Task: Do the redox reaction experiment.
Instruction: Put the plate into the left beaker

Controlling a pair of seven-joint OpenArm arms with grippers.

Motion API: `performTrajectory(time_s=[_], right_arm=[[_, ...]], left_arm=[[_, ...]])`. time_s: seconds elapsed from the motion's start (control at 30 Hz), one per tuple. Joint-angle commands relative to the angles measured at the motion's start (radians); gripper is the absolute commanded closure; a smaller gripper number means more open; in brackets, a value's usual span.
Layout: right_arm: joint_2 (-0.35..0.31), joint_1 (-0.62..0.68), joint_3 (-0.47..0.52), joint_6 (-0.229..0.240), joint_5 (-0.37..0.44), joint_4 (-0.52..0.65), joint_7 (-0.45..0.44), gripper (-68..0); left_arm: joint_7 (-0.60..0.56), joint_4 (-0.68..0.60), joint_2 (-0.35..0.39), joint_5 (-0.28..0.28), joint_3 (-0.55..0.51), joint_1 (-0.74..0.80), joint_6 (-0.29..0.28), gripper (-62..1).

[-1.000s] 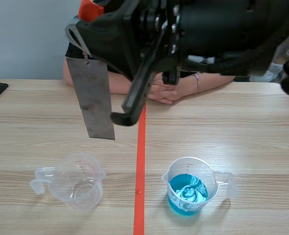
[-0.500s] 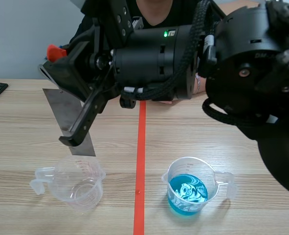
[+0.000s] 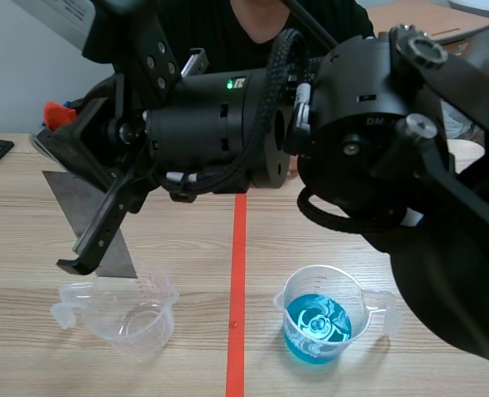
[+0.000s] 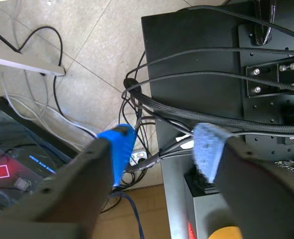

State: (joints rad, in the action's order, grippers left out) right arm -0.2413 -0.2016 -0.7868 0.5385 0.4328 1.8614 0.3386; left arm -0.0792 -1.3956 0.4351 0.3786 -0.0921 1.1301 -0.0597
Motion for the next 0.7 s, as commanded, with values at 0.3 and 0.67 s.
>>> performTrajectory(time_s=[0.3, 0.67], right_arm=[[0.001, -0.014, 0.000, 0.000, -0.022, -0.022, -0.019, -1.7], [0.001, -0.009, 0.000, 0.001, -0.052, -0.115, -0.078, -1.7]], left_arm=[[-0.017, -0.011, -0.002, 0.003, 0.002, -0.003, -0.002, -62.0], [-0.018, -0.013, 0.000, -0.003, 0.002, -0.003, -0.002, -62.3]])
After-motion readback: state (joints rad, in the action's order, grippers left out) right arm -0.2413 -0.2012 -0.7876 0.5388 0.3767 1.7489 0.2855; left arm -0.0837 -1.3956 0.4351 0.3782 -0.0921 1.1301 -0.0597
